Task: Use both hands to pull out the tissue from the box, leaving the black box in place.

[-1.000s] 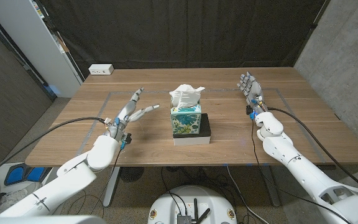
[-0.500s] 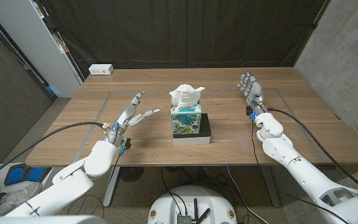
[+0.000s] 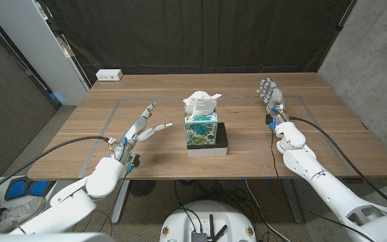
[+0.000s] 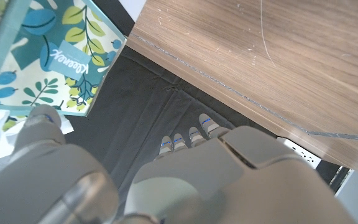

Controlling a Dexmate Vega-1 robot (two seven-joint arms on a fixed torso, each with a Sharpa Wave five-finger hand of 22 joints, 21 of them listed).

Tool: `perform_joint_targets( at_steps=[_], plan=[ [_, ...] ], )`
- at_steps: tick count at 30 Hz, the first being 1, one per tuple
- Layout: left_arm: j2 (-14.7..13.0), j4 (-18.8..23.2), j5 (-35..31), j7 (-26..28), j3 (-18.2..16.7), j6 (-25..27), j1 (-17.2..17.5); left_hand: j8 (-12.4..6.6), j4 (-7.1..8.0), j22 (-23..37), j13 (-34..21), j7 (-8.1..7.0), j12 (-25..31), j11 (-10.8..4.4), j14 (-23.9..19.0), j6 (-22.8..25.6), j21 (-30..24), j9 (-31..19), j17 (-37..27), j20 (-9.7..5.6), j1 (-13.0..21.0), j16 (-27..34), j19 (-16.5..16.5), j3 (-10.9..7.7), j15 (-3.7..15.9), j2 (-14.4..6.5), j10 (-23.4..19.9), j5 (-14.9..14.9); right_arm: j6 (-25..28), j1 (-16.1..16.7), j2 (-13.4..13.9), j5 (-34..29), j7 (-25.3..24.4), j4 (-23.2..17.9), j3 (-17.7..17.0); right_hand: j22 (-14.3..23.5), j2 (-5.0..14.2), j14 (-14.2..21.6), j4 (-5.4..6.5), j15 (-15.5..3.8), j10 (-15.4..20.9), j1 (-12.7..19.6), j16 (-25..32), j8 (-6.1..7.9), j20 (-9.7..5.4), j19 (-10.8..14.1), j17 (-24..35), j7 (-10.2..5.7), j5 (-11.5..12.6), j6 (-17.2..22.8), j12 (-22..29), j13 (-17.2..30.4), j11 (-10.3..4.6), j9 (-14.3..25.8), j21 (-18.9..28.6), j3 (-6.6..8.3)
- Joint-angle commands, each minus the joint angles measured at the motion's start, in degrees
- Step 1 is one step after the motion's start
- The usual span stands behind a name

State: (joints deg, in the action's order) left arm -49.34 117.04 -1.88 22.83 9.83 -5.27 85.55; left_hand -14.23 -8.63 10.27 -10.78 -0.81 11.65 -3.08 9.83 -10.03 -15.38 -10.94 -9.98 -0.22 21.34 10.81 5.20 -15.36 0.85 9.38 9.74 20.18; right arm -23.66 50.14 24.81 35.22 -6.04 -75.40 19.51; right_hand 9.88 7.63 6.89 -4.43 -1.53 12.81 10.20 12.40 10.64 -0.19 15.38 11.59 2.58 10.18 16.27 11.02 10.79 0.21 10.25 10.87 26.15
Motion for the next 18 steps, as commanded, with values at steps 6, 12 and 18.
perform_joint_targets(
  at_steps=[6, 12, 18],
  plan=[
    [0.51, 0.67, -0.78, -0.87, -3.86, -3.74, 5.68, 0.23, -0.03, 0.11, -0.19, 0.59, -0.03, -0.08, 8.08, -18.93, 0.34, -0.13, -0.22, 0.08, 0.74, 0.12, -0.61, 0.52, 0.28, 0.12, 12.96, 0.28, 1.25, 2.29, 0.74, -1.96, -4.12, -5.03, -0.33, 0.11, -0.11, 0.46, -0.41, -0.08, 0.72, 0.0, 0.4, 0.41, -0.07, 0.17, 0.34, 0.16, -0.09, 0.45, 0.28, 0.25, -0.27, 0.13, 0.45, -0.01],
    [1.21, 0.53, -1.45, -1.28, -4.55, -4.4, 6.65, 0.3, -0.02, 0.11, -0.19, 0.74, 0.0, -0.1, 8.05, -19.06, 0.41, -0.12, -0.22, 0.07, 0.85, 0.08, -0.71, 0.69, 0.29, 0.11, 12.81, 0.3, 1.48, 3.03, 0.76, -2.18, -4.91, -6.1, -0.4, 0.11, -0.09, 0.54, -0.45, -0.09, 0.86, -0.07, 0.44, 0.39, -0.06, 0.21, 0.36, 0.32, -0.09, 0.42, 0.32, 0.25, -0.16, 0.13, 0.46, -0.08],
    [1.62, 0.19, -2.17, -2.16, -4.72, -5.27, 6.31, 0.11, -0.03, 0.11, -0.19, 0.87, 0.13, -0.12, 7.09, -18.48, 0.46, -0.11, -0.21, 0.11, 1.16, 0.34, -1.12, 0.97, 0.35, 0.05, 12.32, 0.35, 1.55, 3.51, 0.98, -2.43, -5.06, -6.81, -0.41, 0.11, -0.06, 0.59, -0.52, -0.08, 1.0, -0.1, 0.46, 0.4, -0.06, 0.21, 0.37, 0.34, -0.09, 0.49, 0.34, 0.26, -0.13, 0.14, 0.46, -0.13]
  ],
)
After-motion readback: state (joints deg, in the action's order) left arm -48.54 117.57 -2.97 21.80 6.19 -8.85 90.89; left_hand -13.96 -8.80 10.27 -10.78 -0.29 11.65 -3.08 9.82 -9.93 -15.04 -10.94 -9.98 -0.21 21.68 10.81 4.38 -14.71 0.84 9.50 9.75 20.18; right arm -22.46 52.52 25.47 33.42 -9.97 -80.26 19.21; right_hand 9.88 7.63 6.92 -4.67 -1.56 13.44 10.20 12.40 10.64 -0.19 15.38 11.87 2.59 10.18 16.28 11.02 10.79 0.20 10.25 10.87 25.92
